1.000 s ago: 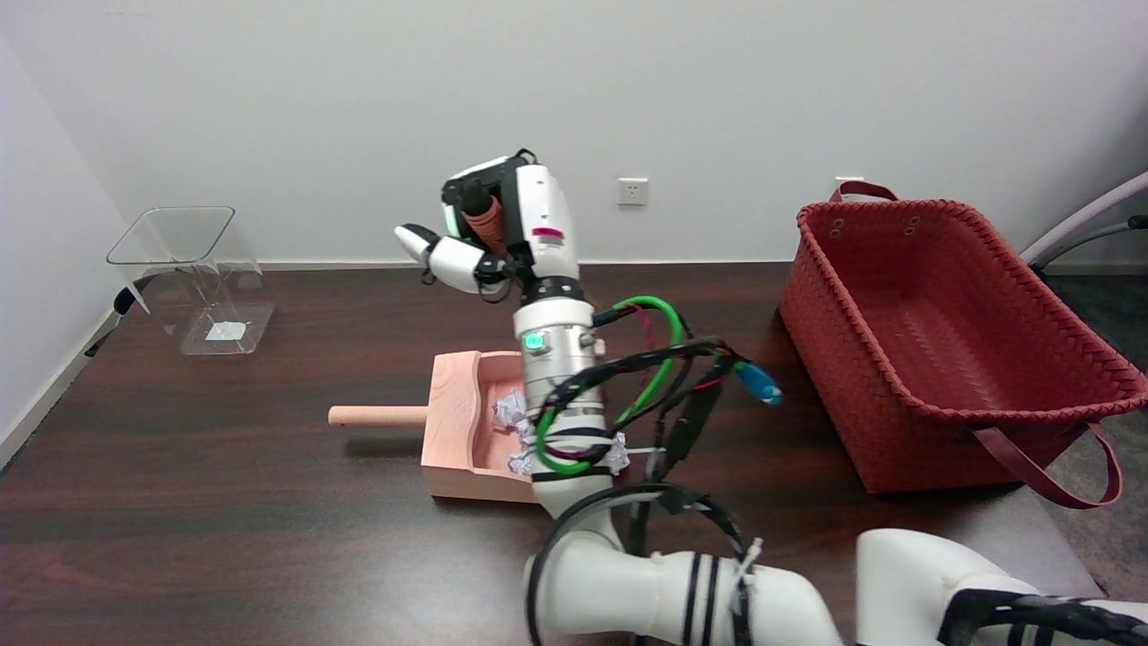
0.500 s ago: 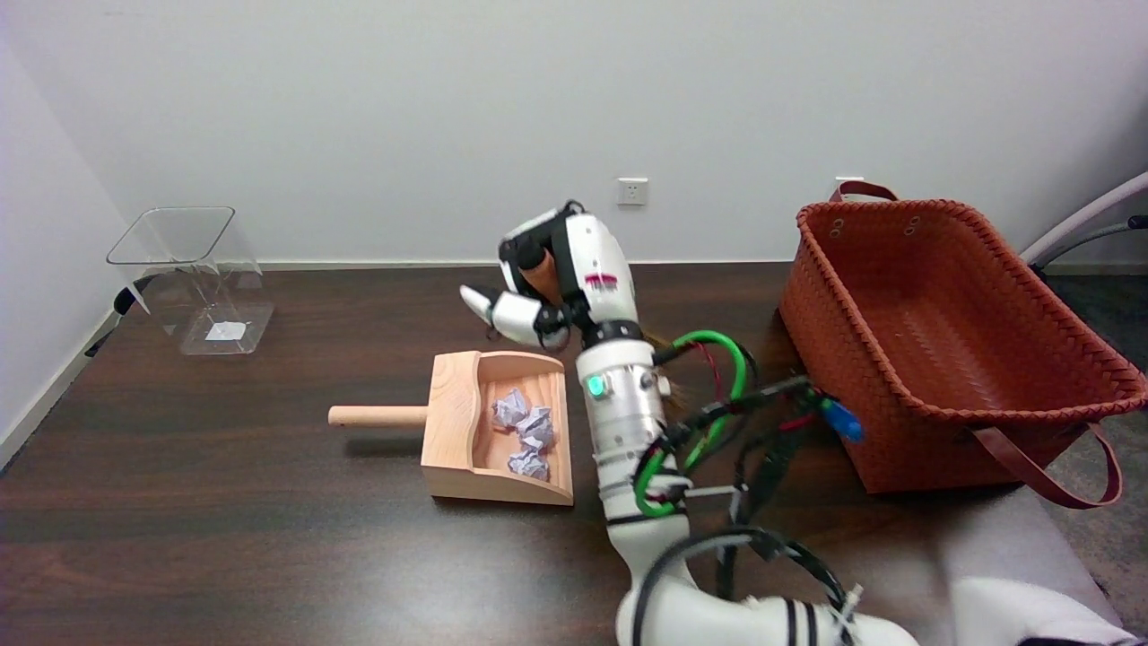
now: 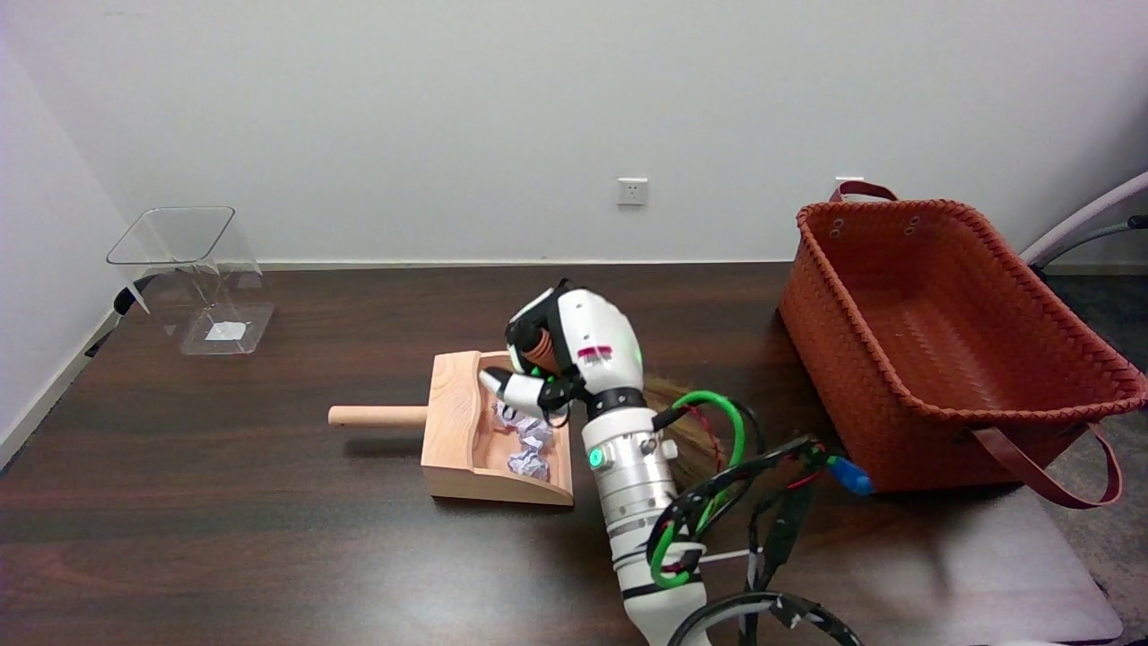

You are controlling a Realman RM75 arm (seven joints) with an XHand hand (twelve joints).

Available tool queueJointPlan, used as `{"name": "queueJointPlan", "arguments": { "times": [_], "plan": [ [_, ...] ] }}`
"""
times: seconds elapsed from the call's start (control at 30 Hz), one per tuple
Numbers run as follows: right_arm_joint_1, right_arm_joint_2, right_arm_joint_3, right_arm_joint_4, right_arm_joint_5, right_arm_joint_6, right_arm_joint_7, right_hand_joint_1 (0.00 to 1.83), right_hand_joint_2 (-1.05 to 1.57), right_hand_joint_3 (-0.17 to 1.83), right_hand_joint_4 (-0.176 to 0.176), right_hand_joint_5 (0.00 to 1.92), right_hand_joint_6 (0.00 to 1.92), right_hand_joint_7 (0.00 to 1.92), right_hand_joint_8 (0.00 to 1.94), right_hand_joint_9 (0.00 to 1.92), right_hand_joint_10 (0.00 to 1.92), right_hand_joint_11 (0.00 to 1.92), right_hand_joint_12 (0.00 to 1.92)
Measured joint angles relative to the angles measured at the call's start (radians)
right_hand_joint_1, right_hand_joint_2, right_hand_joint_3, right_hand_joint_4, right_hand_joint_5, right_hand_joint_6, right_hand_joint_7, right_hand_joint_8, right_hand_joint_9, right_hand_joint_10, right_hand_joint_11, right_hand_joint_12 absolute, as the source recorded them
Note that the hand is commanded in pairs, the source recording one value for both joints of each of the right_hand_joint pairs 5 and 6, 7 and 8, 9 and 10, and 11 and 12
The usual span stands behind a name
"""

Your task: Sweep the trush into the dustpan.

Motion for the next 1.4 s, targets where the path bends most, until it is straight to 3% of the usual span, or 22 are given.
{"name": "queueJointPlan", "arguments": {
  "times": [0.6, 1.4],
  "plan": [
    [0.052, -0.12, -0.023, 0.253, -0.008, -0.011, 0.199, 1.35, 1.57, 0.23, 0.0, 1.92, 1.92, 1.92, 1.92, 1.92, 1.92, 1.71, 1.71],
    [0.149, -0.253, -0.048, 0.389, 0.0, -0.012, 0.37, 1.32, 1.57, 0.16, 0.0, 1.92, 1.92, 1.92, 1.92, 1.92, 1.92, 1.69, 1.69]
  ]
}}
